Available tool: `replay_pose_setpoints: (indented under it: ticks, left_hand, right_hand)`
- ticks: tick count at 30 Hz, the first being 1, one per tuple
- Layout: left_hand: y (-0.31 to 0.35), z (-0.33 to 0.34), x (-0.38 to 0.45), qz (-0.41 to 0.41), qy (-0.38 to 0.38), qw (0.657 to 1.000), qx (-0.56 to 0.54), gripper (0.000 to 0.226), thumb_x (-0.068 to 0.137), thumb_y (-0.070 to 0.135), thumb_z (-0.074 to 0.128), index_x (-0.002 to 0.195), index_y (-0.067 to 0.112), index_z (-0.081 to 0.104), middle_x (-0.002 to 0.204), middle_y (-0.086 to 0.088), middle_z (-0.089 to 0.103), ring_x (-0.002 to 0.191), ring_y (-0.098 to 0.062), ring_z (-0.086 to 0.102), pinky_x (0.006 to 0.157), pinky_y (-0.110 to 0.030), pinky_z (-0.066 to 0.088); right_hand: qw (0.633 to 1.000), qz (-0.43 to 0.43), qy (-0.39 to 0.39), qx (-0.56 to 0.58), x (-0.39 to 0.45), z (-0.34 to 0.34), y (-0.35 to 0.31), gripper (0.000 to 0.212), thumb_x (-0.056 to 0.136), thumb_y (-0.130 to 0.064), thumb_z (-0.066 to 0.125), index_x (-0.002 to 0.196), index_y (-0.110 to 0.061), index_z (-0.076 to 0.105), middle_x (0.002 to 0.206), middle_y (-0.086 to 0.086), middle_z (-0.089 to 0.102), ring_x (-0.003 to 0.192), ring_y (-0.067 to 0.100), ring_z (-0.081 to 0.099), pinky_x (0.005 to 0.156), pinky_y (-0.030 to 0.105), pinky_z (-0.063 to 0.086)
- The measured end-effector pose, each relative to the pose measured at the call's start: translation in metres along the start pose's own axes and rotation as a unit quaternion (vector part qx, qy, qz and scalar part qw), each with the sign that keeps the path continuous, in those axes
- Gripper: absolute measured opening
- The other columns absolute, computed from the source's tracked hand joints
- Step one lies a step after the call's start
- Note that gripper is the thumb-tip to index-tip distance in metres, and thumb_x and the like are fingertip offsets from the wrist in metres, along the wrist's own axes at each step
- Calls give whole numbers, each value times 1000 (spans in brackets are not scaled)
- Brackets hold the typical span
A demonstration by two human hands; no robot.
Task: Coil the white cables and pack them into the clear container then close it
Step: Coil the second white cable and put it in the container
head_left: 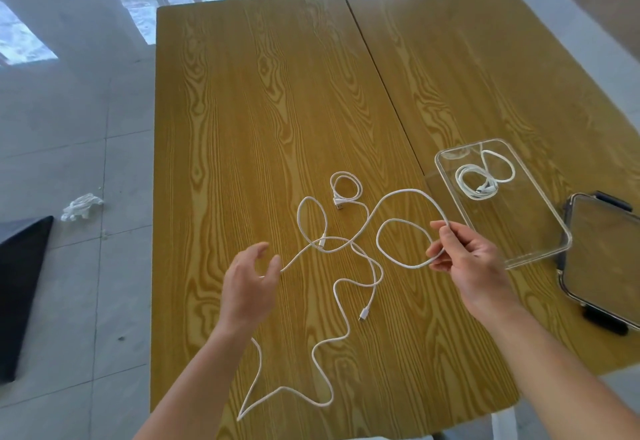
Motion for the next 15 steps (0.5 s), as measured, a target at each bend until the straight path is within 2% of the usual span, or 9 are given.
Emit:
replay_pose_setpoints:
  ticks: [2,5,7,9,13,15]
  left_hand:
    - [20,16,12,-37,-30,995,-86,37,95,34,60,127,16,63,115,2,67,109,-14,61,92,-30,48]
    - [36,42,33,-132,-85,968,-198,35,97,38,56,120,14,66,105,0,69,93,-12,61,78,-27,51]
    - [37,54,41,-205,-93,937,-267,26,99,33,55,109,12,67,94,-3,69,84,-14,61,80,-31,55]
    - [41,59,47,-241,-93,911,-322,19,100,24,55,103,10,68,86,-5,68,80,-16,62,84,-35,56]
    - [63,60,46,-186,-144,911,-340,12,99,13,56,99,11,68,82,-6,69,80,-18,64,82,-35,56]
    - [77,58,38,-142,-170,919,-325,11,98,13,58,97,14,69,82,-3,72,82,-18,66,83,-37,56]
  right_hand:
    - [1000,2,-4,-11,-2,3,-1,19,103,-20,52,100,-22,71,67,3,67,66,16,63,62,30,55]
    - [999,12,-15,-31,-6,7,2,19,102,-21,53,99,-24,71,66,-2,68,66,13,64,62,28,55]
    - [999,15,-22,-40,-9,8,4,19,102,-19,53,99,-23,71,65,-3,68,64,11,63,59,25,54]
    - [998,27,-25,-47,-9,5,7,17,102,-17,54,102,-19,71,66,-2,68,64,12,62,58,23,53]
    - [995,86,-22,-43,-8,-2,27,18,100,-12,56,115,-12,67,73,2,69,65,14,60,61,26,53]
    - [992,121,-17,-44,-8,-5,37,27,98,-12,60,124,-13,63,89,4,71,73,14,63,69,31,55]
Point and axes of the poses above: each hand's wrist, its own x-axis towards the middle knuckle, its own z-axis out of the palm, y = z × x, the point moved 8 cm from there along x, towards the middle knuckle
